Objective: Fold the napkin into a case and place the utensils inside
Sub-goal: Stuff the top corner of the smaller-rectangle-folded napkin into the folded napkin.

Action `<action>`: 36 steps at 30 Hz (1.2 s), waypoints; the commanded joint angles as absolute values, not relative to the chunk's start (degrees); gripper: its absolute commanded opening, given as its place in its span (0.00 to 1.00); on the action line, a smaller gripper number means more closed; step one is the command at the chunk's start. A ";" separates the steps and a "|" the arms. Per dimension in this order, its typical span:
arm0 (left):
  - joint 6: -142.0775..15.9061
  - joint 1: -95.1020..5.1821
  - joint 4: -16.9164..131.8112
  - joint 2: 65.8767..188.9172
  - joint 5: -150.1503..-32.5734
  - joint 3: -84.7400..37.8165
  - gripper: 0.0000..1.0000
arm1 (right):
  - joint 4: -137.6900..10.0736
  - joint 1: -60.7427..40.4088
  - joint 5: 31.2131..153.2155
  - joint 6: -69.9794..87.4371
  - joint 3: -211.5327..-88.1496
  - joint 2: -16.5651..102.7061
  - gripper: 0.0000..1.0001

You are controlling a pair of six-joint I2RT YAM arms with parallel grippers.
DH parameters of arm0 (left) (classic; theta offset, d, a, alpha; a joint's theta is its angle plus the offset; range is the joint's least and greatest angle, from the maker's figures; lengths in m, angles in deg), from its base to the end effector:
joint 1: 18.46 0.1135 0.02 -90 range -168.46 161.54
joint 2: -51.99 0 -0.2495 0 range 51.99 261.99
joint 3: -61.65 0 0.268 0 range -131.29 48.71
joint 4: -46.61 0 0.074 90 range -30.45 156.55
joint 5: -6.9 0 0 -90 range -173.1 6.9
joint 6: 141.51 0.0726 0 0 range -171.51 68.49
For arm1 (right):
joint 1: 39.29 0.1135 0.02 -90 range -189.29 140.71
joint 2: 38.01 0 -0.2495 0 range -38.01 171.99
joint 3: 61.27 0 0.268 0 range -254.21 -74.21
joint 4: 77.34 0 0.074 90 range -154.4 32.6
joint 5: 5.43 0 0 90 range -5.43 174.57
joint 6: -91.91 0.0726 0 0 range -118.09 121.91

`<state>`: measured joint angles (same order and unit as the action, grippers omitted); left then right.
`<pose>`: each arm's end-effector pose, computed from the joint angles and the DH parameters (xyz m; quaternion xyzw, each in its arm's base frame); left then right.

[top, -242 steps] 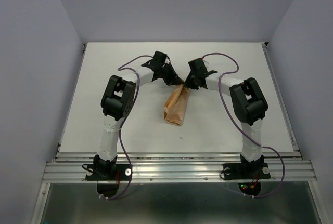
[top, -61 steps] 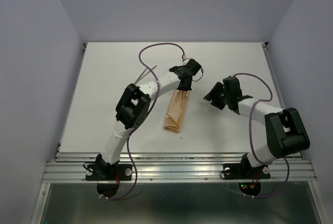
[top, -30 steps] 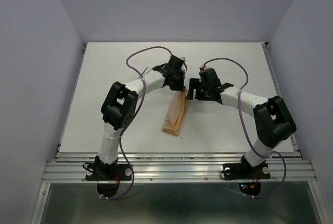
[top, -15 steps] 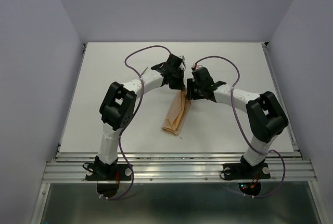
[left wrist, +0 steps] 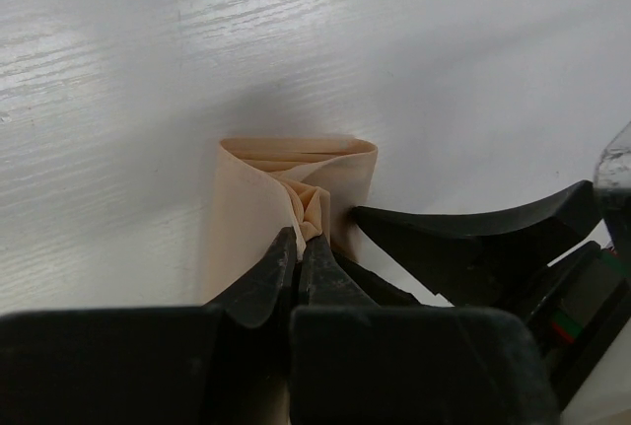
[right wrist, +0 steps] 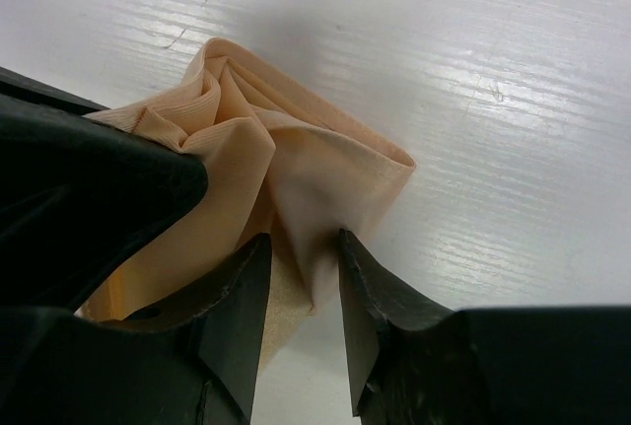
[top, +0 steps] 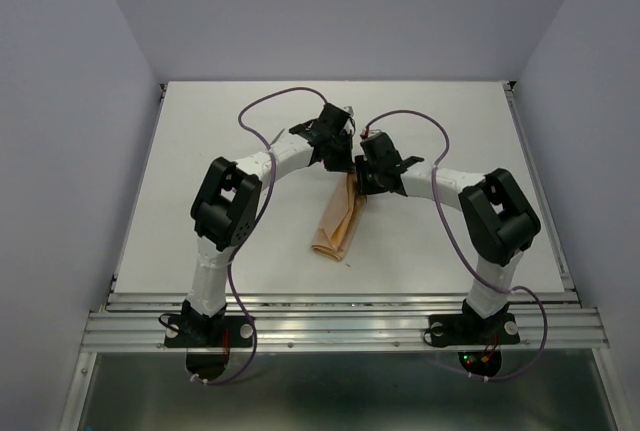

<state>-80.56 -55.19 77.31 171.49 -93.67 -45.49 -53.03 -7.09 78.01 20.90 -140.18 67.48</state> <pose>0.4015 -0.3162 0.1740 0.0978 0.9089 -0.2863 0.2871 0.3585 0.2160 0.1206 -0.0892 0.9367 0.0957 0.3247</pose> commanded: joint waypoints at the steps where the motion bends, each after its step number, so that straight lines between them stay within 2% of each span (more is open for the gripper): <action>1: -80.77 -55.02 76.34 167.83 -94.61 -45.07 0.00 | -54.21 -6.25 74.82 20.20 -143.11 68.07 0.38; 26: -81.04 -55.02 75.64 168.62 -95.32 -44.11 0.00 | -54.12 -4.66 70.51 19.84 -146.98 71.23 0.37; 30: -81.04 -54.94 75.63 168.62 -95.32 -44.02 0.00 | -54.12 -4.66 69.55 20.19 -147.24 71.94 0.28; 34: -81.04 -55.02 75.46 168.62 -95.32 -43.58 0.00 | -54.73 -4.66 68.05 21.42 -146.81 71.59 0.10; 36: -81.12 -54.94 75.46 168.88 -95.40 -43.40 0.00 | -56.22 -4.66 68.40 22.04 -145.84 70.63 0.05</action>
<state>-80.98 -54.75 76.48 171.49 -94.52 -44.50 -53.05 -5.10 70.25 21.18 -145.10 71.98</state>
